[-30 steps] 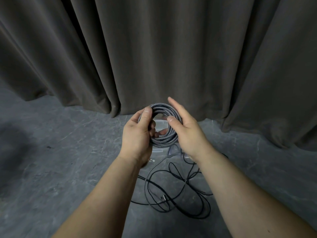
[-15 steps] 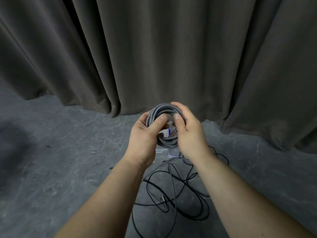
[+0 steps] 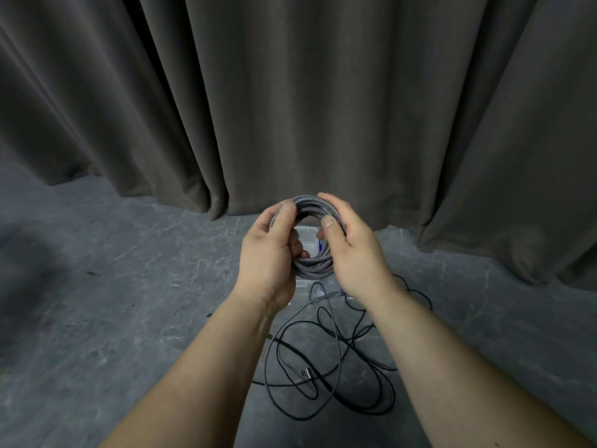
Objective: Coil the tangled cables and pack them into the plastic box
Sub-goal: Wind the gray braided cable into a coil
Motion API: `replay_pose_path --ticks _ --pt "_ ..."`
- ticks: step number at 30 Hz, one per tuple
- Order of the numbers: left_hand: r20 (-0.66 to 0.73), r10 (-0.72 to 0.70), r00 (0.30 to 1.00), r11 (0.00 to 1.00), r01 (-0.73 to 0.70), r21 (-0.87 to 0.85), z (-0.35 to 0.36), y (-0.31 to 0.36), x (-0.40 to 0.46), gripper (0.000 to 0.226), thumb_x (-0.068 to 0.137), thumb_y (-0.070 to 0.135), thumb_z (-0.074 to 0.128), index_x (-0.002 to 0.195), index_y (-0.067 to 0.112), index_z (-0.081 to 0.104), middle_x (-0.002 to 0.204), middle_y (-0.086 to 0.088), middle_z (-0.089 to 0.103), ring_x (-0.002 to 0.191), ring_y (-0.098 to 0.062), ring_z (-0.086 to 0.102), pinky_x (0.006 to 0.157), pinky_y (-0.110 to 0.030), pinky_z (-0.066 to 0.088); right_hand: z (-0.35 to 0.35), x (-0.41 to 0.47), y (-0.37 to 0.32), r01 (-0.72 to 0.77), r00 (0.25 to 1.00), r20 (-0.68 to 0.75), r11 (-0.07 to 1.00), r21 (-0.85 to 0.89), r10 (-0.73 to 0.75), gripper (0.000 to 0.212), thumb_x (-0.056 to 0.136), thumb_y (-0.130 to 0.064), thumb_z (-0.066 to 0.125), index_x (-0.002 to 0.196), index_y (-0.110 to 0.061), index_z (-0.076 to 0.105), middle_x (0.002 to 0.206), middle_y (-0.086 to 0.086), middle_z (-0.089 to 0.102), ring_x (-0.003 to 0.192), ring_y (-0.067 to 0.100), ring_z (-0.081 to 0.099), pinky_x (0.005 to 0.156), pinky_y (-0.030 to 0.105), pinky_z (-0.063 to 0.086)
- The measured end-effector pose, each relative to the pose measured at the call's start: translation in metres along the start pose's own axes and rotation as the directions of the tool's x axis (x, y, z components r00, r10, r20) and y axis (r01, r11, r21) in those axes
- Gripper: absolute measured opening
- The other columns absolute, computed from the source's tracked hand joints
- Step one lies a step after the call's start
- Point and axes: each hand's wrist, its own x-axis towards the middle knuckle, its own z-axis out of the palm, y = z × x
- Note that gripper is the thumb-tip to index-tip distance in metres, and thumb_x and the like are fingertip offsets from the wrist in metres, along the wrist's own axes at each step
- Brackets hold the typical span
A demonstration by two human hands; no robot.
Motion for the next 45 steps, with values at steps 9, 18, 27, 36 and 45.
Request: replay_pose_path --ticks 9,18,27,36,45 --pt "-0.368 0.119 0.922 0.984 -0.159 -0.081 -0.021 0.02 0.02 0.018 0.097 0.023 0.055 0.083 0.013 0.062 0.046 0.008 0.033 0.041 -0.006 0.027 0.043 -0.02 0.024 -0.019 0.002 0.019 -0.281 0.914 0.256 0.946 -0.163 0.315 0.018 0.085 -0.013 0.059 0.092 -0.029 0.055 0.064 -0.001 0.061 0.06 0.016 0.059 0.07 0.035 0.05" --pt "-0.528 0.158 0.834 0.982 -0.19 -0.008 -0.048 0.025 0.03 0.015 0.094 0.03 0.06 0.089 0.016 0.062 0.051 0.008 0.039 0.046 -0.009 0.03 0.046 -0.022 0.028 -0.035 0.01 0.026 -0.208 0.972 -0.197 0.845 -0.493 0.125 0.021 0.094 -0.033 0.056 0.078 -0.019 0.055 0.07 0.0 0.065 0.072 0.023 0.064 0.063 0.031 0.048" --pt "-0.436 0.276 0.857 0.953 -0.183 0.243 -0.045 0.004 0.031 0.019 0.088 0.037 0.062 0.093 0.019 0.067 0.062 0.009 0.05 0.058 -0.008 0.045 0.065 -0.029 0.041 -0.031 0.003 0.018 0.038 0.991 -0.067 0.735 -0.677 -0.113 0.024 0.097 -0.023 0.048 0.083 -0.013 0.064 0.072 0.007 0.055 0.073 0.032 0.054 0.059 0.036 0.033" --pt "-0.448 0.357 0.82 0.921 -0.228 0.316 -0.046 0.012 0.029 0.029 0.082 0.043 0.061 0.098 0.02 0.068 0.081 -0.013 0.065 0.077 -0.013 0.053 0.088 -0.053 0.051 -0.036 0.01 0.016 -0.267 0.899 -0.438 0.8 -0.538 0.005 0.013 0.095 -0.03 0.052 0.09 -0.018 0.053 0.074 0.0 0.058 0.07 0.026 0.051 0.061 0.031 0.035" --pt "-0.6 0.183 0.779 0.983 -0.135 0.126 -0.052 0.013 0.032 0.018 0.092 0.034 0.059 0.079 0.021 0.061 0.067 0.003 0.05 0.063 -0.013 0.046 0.064 -0.031 0.04 -0.029 0.008 0.026 -0.22 0.94 -0.299 0.962 -0.162 0.164 0.012 0.092 -0.02 0.059 0.08 -0.018 0.056 0.062 -0.008 0.057 0.058 0.01 0.054 0.057 0.026 0.041"
